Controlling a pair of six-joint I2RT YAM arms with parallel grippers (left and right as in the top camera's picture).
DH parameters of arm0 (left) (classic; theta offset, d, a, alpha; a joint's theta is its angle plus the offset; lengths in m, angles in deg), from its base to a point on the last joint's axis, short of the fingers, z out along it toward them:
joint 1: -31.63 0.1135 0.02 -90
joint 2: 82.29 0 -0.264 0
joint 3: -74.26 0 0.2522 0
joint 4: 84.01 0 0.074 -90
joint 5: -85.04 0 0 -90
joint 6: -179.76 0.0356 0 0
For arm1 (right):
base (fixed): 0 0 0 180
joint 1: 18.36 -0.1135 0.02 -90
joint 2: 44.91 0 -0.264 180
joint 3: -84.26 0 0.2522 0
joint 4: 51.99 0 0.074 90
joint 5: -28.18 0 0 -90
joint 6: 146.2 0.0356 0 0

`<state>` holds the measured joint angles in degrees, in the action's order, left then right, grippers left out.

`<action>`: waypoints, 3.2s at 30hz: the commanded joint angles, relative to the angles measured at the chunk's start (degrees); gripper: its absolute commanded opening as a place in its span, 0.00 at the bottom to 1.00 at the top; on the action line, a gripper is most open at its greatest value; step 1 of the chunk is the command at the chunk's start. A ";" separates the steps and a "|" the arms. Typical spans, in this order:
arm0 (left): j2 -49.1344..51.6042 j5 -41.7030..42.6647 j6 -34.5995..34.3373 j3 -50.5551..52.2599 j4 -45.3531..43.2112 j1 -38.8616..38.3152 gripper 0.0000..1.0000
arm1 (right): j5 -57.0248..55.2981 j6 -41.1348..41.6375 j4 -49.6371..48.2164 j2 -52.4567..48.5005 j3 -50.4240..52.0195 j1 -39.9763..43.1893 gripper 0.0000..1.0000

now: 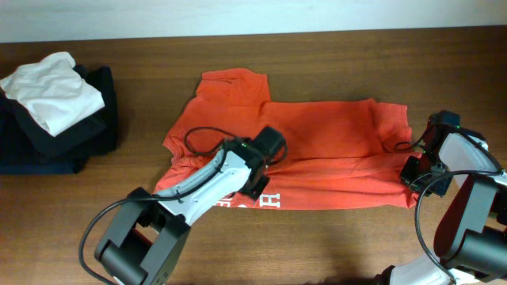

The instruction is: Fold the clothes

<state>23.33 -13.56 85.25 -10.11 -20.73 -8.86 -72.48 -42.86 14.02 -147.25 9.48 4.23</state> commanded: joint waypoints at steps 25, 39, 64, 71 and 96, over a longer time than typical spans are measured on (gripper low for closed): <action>-2.25 11.85 -15.87 18.32 1.86 36.98 0.51 | -1.64 -0.13 9.20 -0.15 -0.87 1.73 0.04; -13.46 18.38 -2.34 -3.82 -5.42 38.03 0.83 | 7.48 1.73 22.27 0.11 -20.76 6.32 0.98; 33.14 31.80 3.67 -60.54 12.76 35.78 0.00 | 17.62 -6.71 -0.50 -1.29 -20.74 -0.90 0.91; 33.14 31.74 3.72 -63.10 27.76 36.15 0.00 | 17.59 -6.91 -22.53 -16.24 -20.74 -1.66 0.91; 16.70 25.07 5.44 -50.99 47.23 38.60 0.00 | 7.39 -3.85 39.04 -15.65 -42.95 1.92 0.04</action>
<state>47.92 13.76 89.82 -68.82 25.95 30.57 -63.54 -47.16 50.63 -163.91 -32.79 3.46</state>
